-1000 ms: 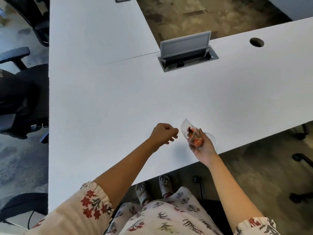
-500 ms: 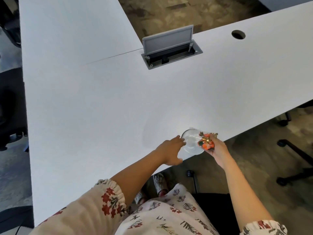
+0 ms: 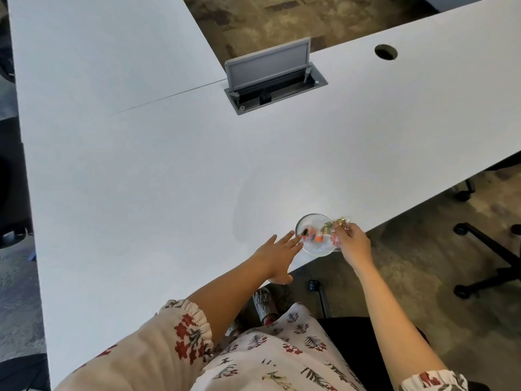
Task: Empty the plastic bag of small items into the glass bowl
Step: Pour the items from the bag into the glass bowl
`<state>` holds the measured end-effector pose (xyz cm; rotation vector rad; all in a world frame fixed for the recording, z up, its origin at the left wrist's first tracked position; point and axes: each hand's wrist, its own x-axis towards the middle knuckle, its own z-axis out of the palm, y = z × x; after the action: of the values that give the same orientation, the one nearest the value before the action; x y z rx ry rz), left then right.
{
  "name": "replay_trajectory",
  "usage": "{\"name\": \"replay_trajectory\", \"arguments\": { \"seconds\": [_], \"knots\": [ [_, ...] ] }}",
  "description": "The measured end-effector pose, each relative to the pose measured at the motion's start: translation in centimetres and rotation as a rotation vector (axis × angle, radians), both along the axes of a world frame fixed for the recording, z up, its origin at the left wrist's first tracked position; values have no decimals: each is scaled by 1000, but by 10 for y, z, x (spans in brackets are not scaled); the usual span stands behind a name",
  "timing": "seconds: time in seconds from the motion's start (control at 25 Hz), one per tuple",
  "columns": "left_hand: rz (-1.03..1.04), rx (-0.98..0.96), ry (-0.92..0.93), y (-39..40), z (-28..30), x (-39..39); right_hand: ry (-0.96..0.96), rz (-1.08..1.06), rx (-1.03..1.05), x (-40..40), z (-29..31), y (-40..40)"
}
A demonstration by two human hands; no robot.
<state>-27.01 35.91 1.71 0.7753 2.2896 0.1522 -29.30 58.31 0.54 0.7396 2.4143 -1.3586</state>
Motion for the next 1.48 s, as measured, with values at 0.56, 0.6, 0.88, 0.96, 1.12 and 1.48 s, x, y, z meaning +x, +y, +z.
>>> {"name": "replay_trajectory", "arguments": {
  "seconds": [0.56, 0.6, 0.88, 0.96, 1.12, 1.48],
  "knots": [
    [67, 61, -12, 1, 5, -3, 186, -99, 132, 0, 17, -13],
    [92, 78, -19, 1, 6, -3, 221, -114, 155, -1, 20, -14],
    [367, 213, -154, -9, 8, -1, 396, -343, -80, -6, 34, -25],
    [538, 289, -218, -13, 12, -4, 344, -430, -288, -12, 36, -33],
    [1137, 599, -359, -23, 30, -17, 151, -447, -592, -19, 37, -65],
    [1859, 1133, -485, -87, 29, -8, -9, -35, -738, -20, 39, -141]
  ]
}}
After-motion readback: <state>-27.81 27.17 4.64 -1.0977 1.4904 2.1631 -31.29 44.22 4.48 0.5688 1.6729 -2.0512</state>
